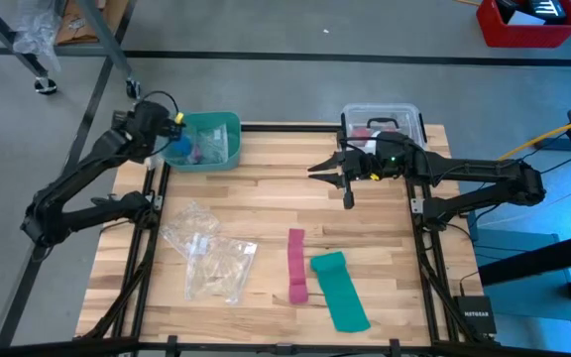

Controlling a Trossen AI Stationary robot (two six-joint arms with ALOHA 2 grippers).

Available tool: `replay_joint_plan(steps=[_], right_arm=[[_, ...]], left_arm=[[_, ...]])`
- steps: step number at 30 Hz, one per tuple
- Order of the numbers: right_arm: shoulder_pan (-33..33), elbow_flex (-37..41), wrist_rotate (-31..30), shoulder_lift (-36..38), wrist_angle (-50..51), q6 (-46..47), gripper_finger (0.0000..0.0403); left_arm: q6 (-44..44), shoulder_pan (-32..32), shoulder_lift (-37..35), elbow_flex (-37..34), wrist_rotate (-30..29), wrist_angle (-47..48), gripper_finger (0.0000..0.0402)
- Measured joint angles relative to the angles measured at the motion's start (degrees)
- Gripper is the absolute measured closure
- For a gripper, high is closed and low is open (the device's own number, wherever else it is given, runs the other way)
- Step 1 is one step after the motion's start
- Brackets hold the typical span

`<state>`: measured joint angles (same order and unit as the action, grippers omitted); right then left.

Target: Roll bandage

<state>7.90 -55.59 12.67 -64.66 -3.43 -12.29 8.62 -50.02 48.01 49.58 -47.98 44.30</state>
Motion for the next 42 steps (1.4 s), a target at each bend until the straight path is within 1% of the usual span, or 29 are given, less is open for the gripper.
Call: replay_joint_plan(steps=[4,6,10,12,14,16,19,21,22,24,27,30,33,37,40,42], right_arm=[[0.00,0.00,0.00,0.00,0.01,0.00,0.0341],[0.00,0.00,0.00,0.10,0.04,0.00,0.0341],[0.02,0.00,-0.07,2.48,0.26,-0.14,0.0341],[0.04,0.01,-0.10,4.61,0.05,-1.21,0.0341],[0.04,0.02,-0.21,7.17,0.31,-3.11,0.0341],[0.02,0.00,-1.17,9.86,0.43,-4.15,0.0341],[0.02,0.00,-3.11,14.00,1.72,-5.08,0.0341],[0.02,0.00,-5.43,16.55,4.41,-6.33,0.0341],[0.02,0.00,-7.03,17.70,6.71,-7.26,0.0341],[0.02,0.00,-11.02,19.95,13.14,-9.18,0.0341],[0.00,1.05,-16.68,22.06,21.29,-9.58,0.0341],[0.00,4.51,-18.53,23.31,22.68,-7.43,0.0341],[-0.04,8.61,-17.86,23.70,20.55,-7.21,0.0341],[-0.04,14.41,-13.15,24.20,13.12,-9.54,0.0341],[-0.04,19.73,-13.30,24.06,6.96,-9.89,0.0341],[-0.02,23.28,-14.25,24.09,2.41,-9.00,0.0341]], left_arm=[[-2.74,0.92,-2.61,4.22,0.13,0.04,0.0176],[-2.77,1.66,-4.27,5.87,0.15,0.44,0.0176],[0.42,4.03,-8.25,9.44,1.76,1.43,0.0176],[3.32,5.45,-11.03,10.94,4.86,1.30,0.0176],[5.17,6.69,-13.99,12.12,10.65,1.26,0.0176],[5.77,7.71,-17.44,12.65,19.02,1.48,0.0176],[4.37,8.96,-22.44,12.63,35.02,3.31,0.0176],[2.87,9.48,-25.59,12.01,45.69,4.81,0.0176],[2.61,9.60,-27.05,11.23,50.63,4.87,0.0176],[2.11,9.69,-30.45,8.99,56.91,3.93,0.0176],[2.65,9.69,-35.36,4.34,59.91,1.67,0.0176],[3.29,9.69,-40.29,-1.58,60.20,-0.86,0.0176],[4.65,9.69,-44.52,-8.54,62.81,-5.89,0.0176],[5.54,9.67,-47.73,-17.43,67.31,-13.91,0.0176],[6.01,9.66,-47.67,-23.50,67.51,-19.03,0.0176],[7.11,9.83,-47.65,-28.19,67.53,-24.97,0.0176]])
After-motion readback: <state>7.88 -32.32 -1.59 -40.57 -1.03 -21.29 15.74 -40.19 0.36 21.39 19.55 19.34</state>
